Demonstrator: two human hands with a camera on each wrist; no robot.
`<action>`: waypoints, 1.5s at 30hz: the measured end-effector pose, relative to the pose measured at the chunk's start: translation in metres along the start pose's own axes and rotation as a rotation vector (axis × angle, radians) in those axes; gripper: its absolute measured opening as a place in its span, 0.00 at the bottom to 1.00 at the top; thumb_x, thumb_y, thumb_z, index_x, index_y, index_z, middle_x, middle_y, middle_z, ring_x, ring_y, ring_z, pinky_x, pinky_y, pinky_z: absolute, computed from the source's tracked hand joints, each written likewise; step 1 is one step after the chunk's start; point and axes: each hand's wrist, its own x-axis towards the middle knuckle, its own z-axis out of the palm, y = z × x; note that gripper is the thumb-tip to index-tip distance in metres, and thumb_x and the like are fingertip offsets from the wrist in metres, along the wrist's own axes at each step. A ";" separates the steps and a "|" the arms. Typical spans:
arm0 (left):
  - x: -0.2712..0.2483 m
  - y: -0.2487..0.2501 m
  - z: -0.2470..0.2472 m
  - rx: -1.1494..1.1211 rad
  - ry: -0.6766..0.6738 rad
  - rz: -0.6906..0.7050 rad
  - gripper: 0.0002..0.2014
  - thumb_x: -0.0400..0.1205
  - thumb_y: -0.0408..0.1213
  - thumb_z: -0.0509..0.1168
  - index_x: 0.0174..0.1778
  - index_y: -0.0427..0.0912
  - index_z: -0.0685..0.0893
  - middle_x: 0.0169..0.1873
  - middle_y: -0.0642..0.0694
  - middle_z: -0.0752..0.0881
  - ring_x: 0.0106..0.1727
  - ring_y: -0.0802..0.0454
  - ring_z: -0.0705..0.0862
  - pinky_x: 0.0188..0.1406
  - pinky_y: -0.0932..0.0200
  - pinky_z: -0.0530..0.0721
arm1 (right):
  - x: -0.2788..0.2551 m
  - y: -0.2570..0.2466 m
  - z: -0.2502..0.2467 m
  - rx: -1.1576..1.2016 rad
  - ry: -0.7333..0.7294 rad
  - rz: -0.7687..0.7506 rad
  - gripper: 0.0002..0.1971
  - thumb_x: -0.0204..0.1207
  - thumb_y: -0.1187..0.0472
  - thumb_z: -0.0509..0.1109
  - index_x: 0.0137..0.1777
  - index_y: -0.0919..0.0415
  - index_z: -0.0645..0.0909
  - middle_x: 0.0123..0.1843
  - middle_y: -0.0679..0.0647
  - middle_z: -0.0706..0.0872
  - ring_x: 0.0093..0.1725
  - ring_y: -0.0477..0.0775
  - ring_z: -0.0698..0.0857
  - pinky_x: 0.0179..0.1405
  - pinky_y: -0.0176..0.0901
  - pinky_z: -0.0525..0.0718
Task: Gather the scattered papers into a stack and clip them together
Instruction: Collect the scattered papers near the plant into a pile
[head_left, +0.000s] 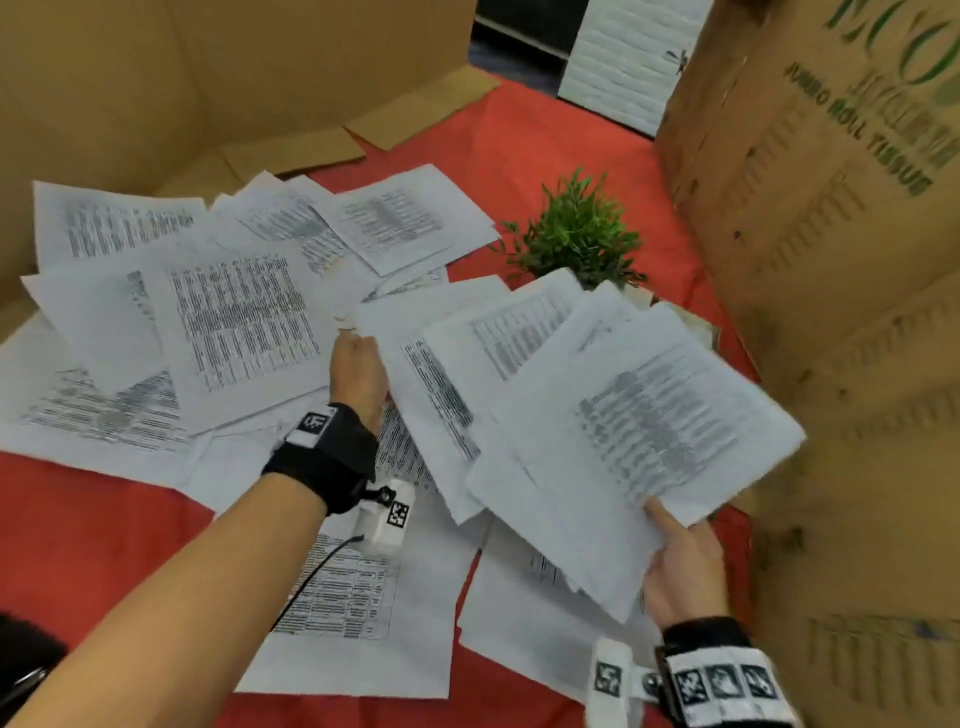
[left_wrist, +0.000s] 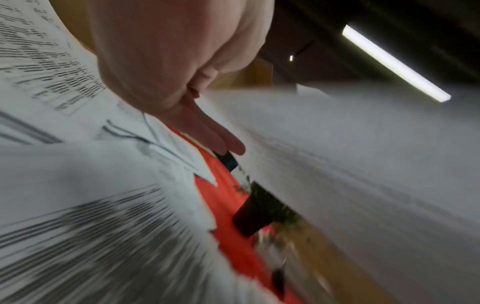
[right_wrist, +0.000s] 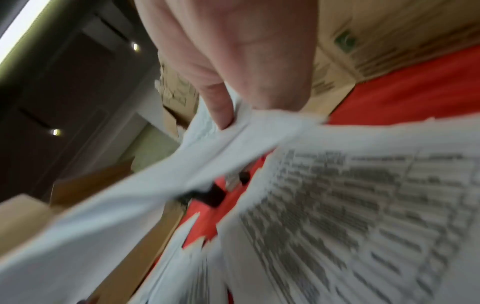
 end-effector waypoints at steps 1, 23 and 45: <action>-0.003 -0.010 -0.003 0.039 -0.022 -0.017 0.10 0.82 0.36 0.53 0.34 0.43 0.71 0.33 0.41 0.76 0.32 0.48 0.78 0.32 0.60 0.75 | 0.001 0.013 0.008 -0.056 0.024 0.009 0.17 0.81 0.71 0.68 0.68 0.62 0.82 0.60 0.57 0.90 0.56 0.60 0.88 0.49 0.48 0.89; -0.007 0.023 -0.024 0.738 -0.564 0.025 0.20 0.88 0.38 0.60 0.75 0.35 0.75 0.69 0.48 0.77 0.72 0.47 0.76 0.68 0.60 0.70 | 0.030 -0.034 -0.032 -0.726 -0.297 -0.115 0.08 0.81 0.62 0.69 0.57 0.60 0.86 0.48 0.45 0.94 0.50 0.46 0.92 0.48 0.38 0.88; -0.008 0.034 -0.053 0.299 -0.920 -0.223 0.44 0.66 0.74 0.67 0.61 0.37 0.84 0.56 0.37 0.90 0.55 0.45 0.89 0.55 0.56 0.86 | 0.038 -0.008 0.015 -0.324 -0.104 -0.098 0.22 0.69 0.52 0.74 0.64 0.55 0.83 0.63 0.55 0.90 0.64 0.60 0.87 0.68 0.58 0.82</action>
